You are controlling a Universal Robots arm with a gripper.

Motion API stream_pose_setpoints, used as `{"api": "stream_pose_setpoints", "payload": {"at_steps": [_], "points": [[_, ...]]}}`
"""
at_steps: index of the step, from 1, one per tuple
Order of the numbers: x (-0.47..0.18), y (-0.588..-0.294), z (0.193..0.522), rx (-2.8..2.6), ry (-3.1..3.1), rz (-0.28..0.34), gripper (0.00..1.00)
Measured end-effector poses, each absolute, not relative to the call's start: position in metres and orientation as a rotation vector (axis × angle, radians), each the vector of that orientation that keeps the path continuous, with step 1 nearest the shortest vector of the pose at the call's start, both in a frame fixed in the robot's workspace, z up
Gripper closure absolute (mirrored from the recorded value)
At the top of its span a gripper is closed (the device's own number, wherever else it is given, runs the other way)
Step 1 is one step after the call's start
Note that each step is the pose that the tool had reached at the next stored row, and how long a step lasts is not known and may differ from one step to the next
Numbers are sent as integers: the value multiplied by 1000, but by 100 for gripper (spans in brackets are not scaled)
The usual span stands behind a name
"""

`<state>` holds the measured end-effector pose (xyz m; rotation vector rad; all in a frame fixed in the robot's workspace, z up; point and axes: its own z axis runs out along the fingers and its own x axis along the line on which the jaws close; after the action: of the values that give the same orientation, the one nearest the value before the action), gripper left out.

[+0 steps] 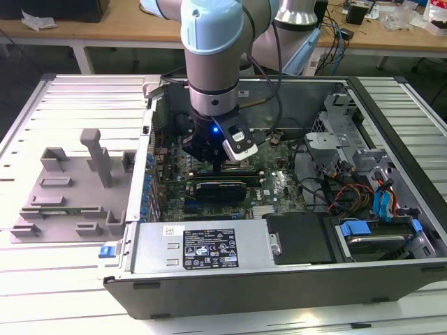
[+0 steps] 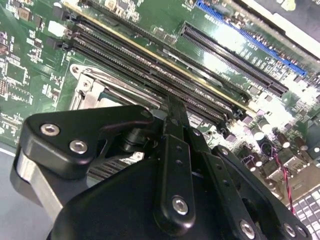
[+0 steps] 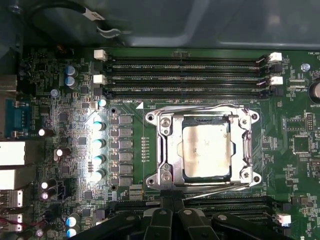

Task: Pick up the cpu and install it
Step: 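Install the second cpu locking lever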

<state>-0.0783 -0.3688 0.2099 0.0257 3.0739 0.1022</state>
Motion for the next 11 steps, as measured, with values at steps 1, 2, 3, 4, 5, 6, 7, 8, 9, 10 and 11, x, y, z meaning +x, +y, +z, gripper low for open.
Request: {"api": "stream_pose_setpoints", "payload": {"at_steps": [1, 2, 3, 4, 5, 6, 7, 8, 9, 10, 11], "points": [[-79, -369, 210, 26, 3071, 118, 89], [-79, -370, 210, 27, 3068, 139, 89], [-79, -371, 210, 27, 3065, 151, 89], [-79, -371, 210, 27, 3064, 157, 89], [-80, -373, 210, 27, 3062, 161, 89], [-81, -376, 210, 27, 3062, 161, 89], [-81, -377, 211, 27, 3062, 161, 89], [-81, -379, 211, 27, 3062, 161, 89], [-82, -380, 211, 27, 3062, 161, 89], [-82, -381, 211, 27, 3061, 161, 89], [-82, -381, 211, 27, 3061, 161, 89]]}}
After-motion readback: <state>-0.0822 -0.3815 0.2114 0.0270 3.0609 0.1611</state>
